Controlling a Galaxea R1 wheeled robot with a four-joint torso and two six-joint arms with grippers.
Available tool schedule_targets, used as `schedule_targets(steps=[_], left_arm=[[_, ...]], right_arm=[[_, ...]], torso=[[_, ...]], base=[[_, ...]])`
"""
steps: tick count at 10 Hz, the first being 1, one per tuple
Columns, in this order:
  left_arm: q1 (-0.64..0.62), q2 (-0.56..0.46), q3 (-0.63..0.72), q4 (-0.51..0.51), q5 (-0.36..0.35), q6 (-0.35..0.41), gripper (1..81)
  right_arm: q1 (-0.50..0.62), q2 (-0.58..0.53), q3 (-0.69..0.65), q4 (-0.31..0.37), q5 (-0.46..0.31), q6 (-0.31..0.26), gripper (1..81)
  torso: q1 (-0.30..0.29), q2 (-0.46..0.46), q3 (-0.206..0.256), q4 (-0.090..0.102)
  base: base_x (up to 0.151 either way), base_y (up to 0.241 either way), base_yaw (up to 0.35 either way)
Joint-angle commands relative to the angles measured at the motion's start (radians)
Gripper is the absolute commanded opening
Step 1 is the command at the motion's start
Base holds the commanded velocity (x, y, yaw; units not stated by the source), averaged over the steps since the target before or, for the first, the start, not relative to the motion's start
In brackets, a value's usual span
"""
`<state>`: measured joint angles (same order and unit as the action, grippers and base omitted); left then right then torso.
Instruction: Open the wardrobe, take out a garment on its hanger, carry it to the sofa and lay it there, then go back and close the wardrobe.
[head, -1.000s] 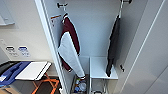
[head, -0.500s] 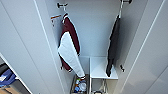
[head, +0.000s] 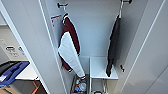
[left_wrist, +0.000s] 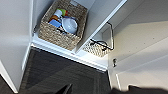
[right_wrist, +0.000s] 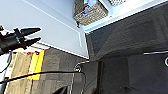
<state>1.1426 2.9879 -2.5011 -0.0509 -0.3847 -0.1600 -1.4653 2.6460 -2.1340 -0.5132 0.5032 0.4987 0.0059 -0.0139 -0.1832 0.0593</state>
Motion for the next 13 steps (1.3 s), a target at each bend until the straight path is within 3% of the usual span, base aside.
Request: schedule_targets(steps=[1,3,8,13], left_arm=[[-0.031,-0.269,0.419,0.164,0.305,-0.004,81.1],[0.024,-0.283,0.371,0.171,0.362,-0.003,81.1],[0.193,-0.263,0.235,0.195,0.352,0.022,81.1],[0.302,-0.092,-0.019,0.249,0.349,0.022,81.1]], right_arm=[[0.030,-0.001,-0.016,-0.028,-0.031,0.001,81.1],[0.021,0.037,-0.079,-0.018,-0.067,0.001,81.1],[-0.039,0.177,-0.331,-0.013,-0.163,0.001,81.1],[-0.080,0.292,-0.499,-0.013,-0.286,0.001,81.1]], torso=[[0.000,0.000,0.000,0.000],[0.000,0.000,0.000,0.000],[0.000,0.000,0.001,0.000],[-0.001,-0.001,0.001,0.000]], base=[[0.000,0.000,0.000],[0.000,0.000,0.000],[0.000,0.000,0.000],[0.000,0.000,0.000]])
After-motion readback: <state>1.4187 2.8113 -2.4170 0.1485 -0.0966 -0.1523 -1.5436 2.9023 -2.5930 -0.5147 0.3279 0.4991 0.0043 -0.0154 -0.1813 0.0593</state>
